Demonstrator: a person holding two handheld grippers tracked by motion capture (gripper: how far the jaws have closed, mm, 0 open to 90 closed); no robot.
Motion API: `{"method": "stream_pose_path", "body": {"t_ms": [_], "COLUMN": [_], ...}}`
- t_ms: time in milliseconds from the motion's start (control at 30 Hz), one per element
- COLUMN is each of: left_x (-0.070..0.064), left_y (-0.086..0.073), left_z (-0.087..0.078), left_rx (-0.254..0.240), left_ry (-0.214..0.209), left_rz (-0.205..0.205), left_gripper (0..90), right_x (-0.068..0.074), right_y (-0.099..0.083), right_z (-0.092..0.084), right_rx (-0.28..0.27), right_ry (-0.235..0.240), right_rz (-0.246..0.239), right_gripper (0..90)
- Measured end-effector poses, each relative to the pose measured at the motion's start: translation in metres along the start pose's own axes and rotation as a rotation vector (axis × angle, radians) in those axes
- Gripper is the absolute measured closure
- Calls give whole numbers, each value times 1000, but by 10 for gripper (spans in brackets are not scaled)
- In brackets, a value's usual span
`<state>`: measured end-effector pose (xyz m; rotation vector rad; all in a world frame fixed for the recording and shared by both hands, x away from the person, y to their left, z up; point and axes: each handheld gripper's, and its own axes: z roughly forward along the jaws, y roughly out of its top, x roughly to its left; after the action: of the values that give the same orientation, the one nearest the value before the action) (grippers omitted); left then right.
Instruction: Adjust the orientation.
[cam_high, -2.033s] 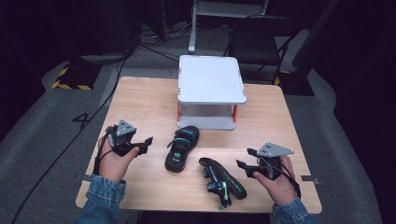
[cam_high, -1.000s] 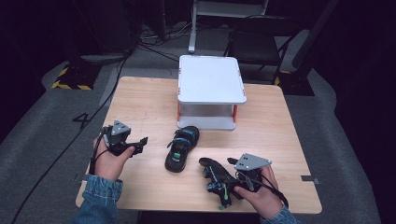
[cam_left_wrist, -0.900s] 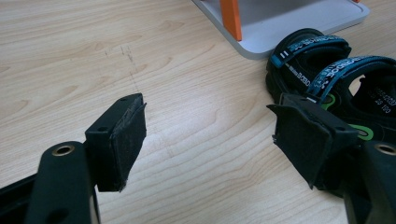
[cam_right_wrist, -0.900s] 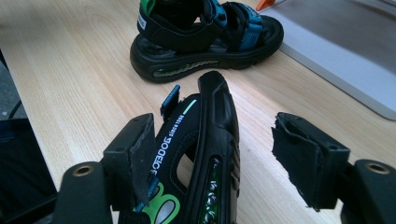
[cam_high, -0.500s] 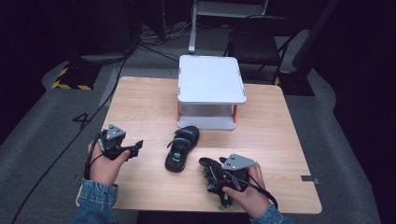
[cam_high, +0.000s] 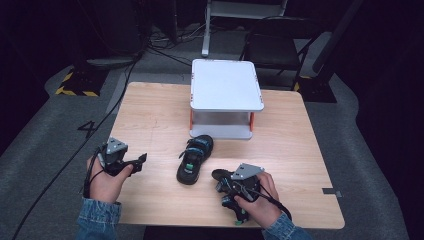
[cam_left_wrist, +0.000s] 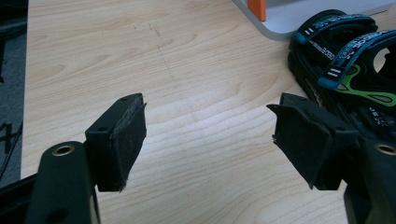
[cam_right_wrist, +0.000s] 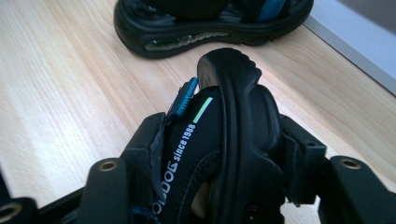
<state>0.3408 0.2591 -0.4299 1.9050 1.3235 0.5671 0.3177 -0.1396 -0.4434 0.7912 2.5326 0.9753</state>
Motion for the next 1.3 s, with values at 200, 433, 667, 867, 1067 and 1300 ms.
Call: {"method": "stream_pose_path", "body": {"t_ms": [200, 433, 667, 867, 1067, 1300], "left_x": [4, 9, 6, 4, -1, -1], "left_y": [-6, -10, -9, -5, 1, 4], "left_z": [-6, -11, -8, -3, 6, 9], "left_rx": [-5, -12, -6, -3, 0, -6], "left_ry": [14, 28, 14, 2, -18, -22], "left_rz": [-17, -28, -25, -22, -3, 1], "left_gripper": [256, 257, 258, 258, 257, 257], "right_x": [-33, -70, -74, -85, -97, -86], "right_y": [3, -15, -18, -32, -45, -32], "right_z": [-4, 5, 0, -13, -22, -47], "right_rx": [-141, -170, -166, -119, -166, -175], "right_ry": [120, 38, -106, -298, -302, -167], "right_rz": [262, 420, 332, 245, 322, 238], "right_gripper": [417, 346, 351, 468, 330, 363]}}
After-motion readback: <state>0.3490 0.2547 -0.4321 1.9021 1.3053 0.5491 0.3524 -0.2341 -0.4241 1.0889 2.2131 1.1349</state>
